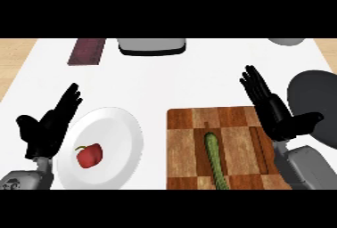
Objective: Pick the squash from the cutting board and place it in the pan
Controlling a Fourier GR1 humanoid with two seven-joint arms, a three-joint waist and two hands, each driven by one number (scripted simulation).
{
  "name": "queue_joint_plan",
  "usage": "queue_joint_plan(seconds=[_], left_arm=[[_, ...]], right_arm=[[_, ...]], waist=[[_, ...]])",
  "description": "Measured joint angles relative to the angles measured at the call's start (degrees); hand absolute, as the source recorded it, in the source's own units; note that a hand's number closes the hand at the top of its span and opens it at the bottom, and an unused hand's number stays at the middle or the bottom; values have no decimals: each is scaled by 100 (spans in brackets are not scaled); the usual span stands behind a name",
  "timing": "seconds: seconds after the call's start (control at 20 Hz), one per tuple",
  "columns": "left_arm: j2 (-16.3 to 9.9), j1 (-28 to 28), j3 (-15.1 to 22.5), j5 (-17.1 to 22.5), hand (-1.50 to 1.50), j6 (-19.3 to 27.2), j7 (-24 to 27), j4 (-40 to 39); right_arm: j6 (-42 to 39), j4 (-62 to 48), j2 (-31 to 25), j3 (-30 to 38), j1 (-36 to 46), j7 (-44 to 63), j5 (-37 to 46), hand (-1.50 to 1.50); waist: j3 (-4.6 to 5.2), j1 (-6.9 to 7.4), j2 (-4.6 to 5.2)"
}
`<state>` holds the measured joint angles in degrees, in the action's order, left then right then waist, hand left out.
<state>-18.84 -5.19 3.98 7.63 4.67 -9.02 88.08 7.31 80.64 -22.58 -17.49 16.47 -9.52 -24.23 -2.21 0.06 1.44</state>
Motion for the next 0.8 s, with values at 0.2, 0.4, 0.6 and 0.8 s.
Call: queue_joint_plan(seconds=[0.2, 0.4, 0.6, 0.8], left_arm=[[223, -25, 144, -114, 0, 80, 291, 133], [589, 3, 333, -73, 0, 84, 767, 288], [878, 259, 561, -164, 0, 81, 1210, 324], [1055, 324, 696, -275, 0, 124, 1380, 302]], right_arm=[[-876, 170, 2, -116, 26, -281, -297, 150], [-1452, 302, -448, -178, 24, -559, -57, -150], [-2200, 139, -947, 94, -723, -1414, -14, -150], [-2630, -32, -1420, 253, -986, -2224, 563, -150]], waist=[[135, 10, -89], [200, -26, -141], [210, -50, -145], [214, -40, -146]])
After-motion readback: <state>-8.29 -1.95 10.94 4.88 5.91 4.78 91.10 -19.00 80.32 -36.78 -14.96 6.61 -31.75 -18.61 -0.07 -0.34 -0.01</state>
